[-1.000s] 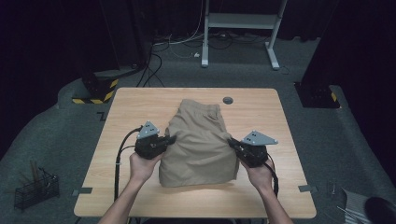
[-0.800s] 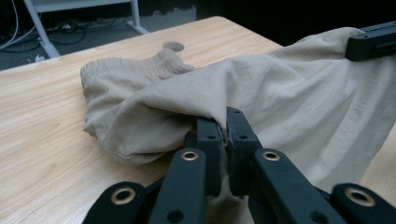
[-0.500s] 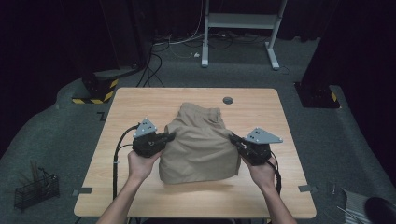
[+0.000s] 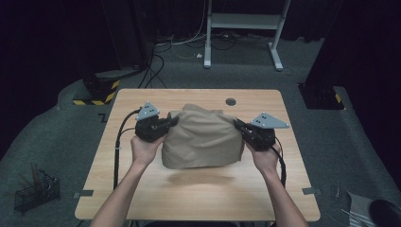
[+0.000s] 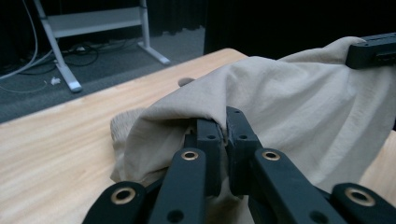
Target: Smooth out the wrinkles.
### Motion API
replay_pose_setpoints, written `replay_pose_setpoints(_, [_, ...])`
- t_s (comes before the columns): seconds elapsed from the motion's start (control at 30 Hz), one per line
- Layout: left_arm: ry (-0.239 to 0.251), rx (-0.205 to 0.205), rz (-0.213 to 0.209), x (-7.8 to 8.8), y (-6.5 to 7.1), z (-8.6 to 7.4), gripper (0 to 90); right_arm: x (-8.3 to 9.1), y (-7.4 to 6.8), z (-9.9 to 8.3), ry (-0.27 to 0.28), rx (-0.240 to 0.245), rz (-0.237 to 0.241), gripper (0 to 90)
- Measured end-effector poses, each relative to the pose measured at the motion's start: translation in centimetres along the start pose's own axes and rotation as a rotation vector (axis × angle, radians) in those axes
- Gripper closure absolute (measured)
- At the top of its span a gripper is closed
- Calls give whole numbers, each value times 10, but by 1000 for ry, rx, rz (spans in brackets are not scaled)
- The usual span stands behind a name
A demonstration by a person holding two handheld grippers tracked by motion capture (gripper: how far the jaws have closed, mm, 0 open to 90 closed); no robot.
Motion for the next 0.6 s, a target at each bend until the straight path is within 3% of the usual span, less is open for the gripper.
replay_pose_setpoints(0.1, [20, -35, 4, 14, 14, 2, 862, 12, -4, 6, 38, 11, -11, 879])
replay_pose_setpoints(0.23, [36, -68, -12, 37, 37, -6, 862, 40, -22, 3, 84, 57, -20, 879])
replay_pose_setpoints(0.37, [72, -93, -40, 65, 63, -12, 861, 69, -39, -5, 128, 60, 1, 879])
replay_pose_setpoints(0.47, [81, -103, -43, 72, 67, -12, 860, 86, -49, -9, 153, 68, 6, 879])
replay_pose_setpoints(0.6, [59, -57, -59, 58, 56, -18, 859, 78, -49, -14, 133, 64, 6, 879])
Point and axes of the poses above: each handheld gripper's, and its own axes: x roughly backward along the jaws, z roughly out of its top, y roughly to its right, the point moved 10 cm from there along -x, roughly forward along the jaws, and after that the axes turned 9 degrees about -y, right-handed, at the moved point
